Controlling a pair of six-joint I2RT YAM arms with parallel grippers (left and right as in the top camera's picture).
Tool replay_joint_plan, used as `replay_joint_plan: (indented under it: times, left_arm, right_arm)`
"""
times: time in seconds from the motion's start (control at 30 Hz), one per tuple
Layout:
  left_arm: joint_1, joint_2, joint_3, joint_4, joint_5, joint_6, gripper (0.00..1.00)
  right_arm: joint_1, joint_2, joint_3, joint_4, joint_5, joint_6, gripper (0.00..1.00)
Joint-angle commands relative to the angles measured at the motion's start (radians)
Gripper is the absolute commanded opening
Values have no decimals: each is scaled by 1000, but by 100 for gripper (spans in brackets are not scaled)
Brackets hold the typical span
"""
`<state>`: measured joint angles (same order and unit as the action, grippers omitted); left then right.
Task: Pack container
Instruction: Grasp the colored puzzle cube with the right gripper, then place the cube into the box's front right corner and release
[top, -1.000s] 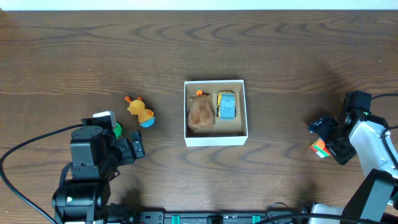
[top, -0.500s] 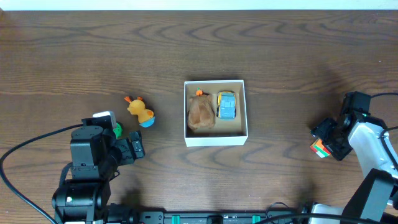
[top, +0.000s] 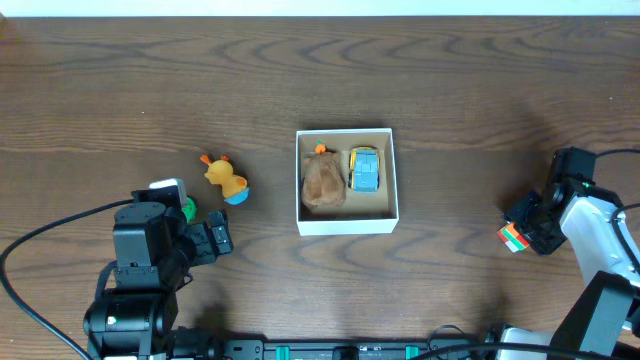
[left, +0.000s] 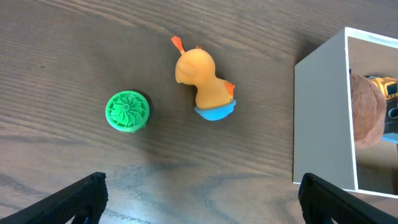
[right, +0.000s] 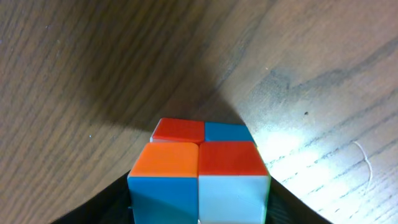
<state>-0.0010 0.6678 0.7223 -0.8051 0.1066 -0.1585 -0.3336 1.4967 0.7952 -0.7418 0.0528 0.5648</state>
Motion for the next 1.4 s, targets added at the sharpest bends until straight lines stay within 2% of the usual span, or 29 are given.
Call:
replay_joint_plan:
  times: [0.0, 0.13, 0.27, 0.33, 0.53, 0.67, 0.83, 0.97, 1.07, 1.2, 1.37]
  left_arm:
    - [2, 4, 21, -2, 13, -4, 98]
    - [2, 4, 21, -2, 13, -4, 98]
    - [2, 4, 21, -2, 13, -4, 98]
    - [2, 4, 21, -2, 13, -4, 98]
    - [2, 4, 21, -2, 13, -4, 98]
    - [2, 4, 21, -2, 13, -4, 98]
    - [2, 4, 21, -2, 13, -4, 98]
    - [2, 4, 21, -2, 14, -4, 98]
    - [3, 4, 21, -2, 13, -4, 98]
    - [2, 4, 21, -2, 14, -4, 98]
    - [2, 4, 21, -2, 13, -4, 98]
  right_arm:
    - [-6, -4, -8, -2, 10, 2, 45]
    - [-6, -4, -8, -2, 10, 2, 36]
    - [-6, -4, -7, -2, 10, 3, 17]
    - [-5, -5, -6, -5, 5, 2, 1]
    - [6, -29, 54, -56, -55, 2, 1]
    - [85, -76, 172, -138, -61, -37, 1]
    - [294, -134, 343, -233, -61, -65, 1]
    - [510, -150, 424, -235, -60, -64, 1]
    - [688, -148, 435, -187, -38, -27, 1]
    - [856, -119, 435, -142, 24, 39, 1]
    - [962, -50, 435, -141, 72, 145, 1]
